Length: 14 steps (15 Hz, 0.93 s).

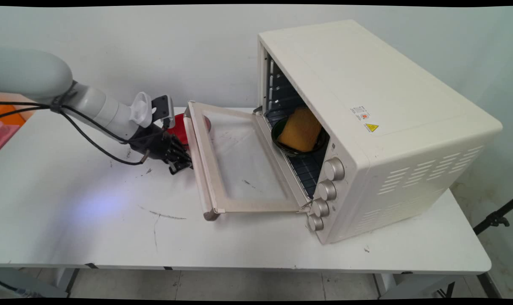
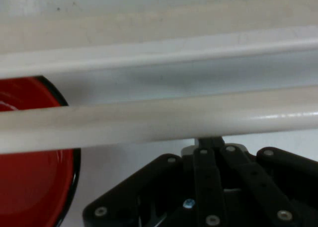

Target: Close the oven

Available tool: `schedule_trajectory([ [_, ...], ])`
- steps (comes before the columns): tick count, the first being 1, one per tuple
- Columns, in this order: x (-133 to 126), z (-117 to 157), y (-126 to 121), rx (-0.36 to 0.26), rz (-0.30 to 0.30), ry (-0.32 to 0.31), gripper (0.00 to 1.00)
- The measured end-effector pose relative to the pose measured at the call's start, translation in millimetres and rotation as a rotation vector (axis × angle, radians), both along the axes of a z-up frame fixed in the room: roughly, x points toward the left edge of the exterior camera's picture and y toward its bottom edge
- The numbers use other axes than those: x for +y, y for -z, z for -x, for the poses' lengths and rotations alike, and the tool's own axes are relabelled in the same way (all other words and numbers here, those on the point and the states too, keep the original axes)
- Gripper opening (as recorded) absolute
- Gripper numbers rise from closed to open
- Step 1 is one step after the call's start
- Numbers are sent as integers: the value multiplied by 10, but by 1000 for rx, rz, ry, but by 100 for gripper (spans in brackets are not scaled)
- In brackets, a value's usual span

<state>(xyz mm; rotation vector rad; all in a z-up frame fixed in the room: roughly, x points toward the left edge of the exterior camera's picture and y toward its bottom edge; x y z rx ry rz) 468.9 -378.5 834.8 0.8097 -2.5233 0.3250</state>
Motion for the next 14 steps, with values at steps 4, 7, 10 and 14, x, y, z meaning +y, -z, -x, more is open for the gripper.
schedule_trajectory([
  [4, -22, 30, -7, 17, 12, -9, 0],
  [7, -21, 44, -58, 34, 22, -13, 0],
  [10, -30, 71, -126, 54, 32, -14, 0],
  [14, -77, 140, -274, 85, 52, -9, 0],
])
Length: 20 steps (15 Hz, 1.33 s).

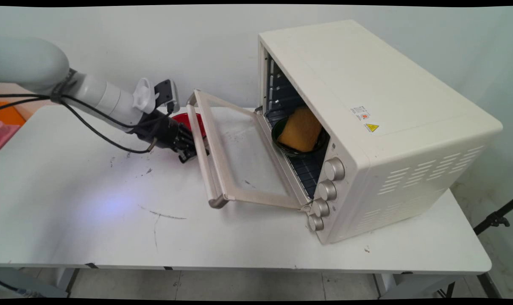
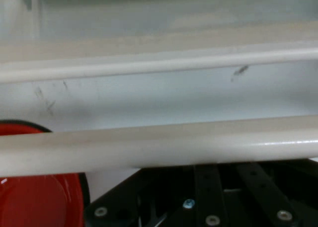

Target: Close the oven

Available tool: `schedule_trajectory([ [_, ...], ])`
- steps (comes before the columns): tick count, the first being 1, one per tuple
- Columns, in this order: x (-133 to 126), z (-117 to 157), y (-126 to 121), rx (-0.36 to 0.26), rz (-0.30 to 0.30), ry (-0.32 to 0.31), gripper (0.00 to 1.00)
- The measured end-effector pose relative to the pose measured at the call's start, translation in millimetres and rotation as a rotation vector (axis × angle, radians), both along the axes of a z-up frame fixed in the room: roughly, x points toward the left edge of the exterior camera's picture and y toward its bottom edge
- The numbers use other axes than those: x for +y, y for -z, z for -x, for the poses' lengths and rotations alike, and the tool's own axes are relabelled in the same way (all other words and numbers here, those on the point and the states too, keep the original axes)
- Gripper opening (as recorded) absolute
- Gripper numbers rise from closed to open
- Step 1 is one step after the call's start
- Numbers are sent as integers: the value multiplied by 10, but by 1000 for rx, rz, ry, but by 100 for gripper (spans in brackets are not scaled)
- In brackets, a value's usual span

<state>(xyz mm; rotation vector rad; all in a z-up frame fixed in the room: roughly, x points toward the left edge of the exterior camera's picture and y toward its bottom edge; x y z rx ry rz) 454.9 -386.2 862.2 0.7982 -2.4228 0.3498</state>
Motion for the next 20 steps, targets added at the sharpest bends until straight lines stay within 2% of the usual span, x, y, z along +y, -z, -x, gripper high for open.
schedule_trajectory([
  [20, -508, 734, -681, 106, 92, 28, 0],
])
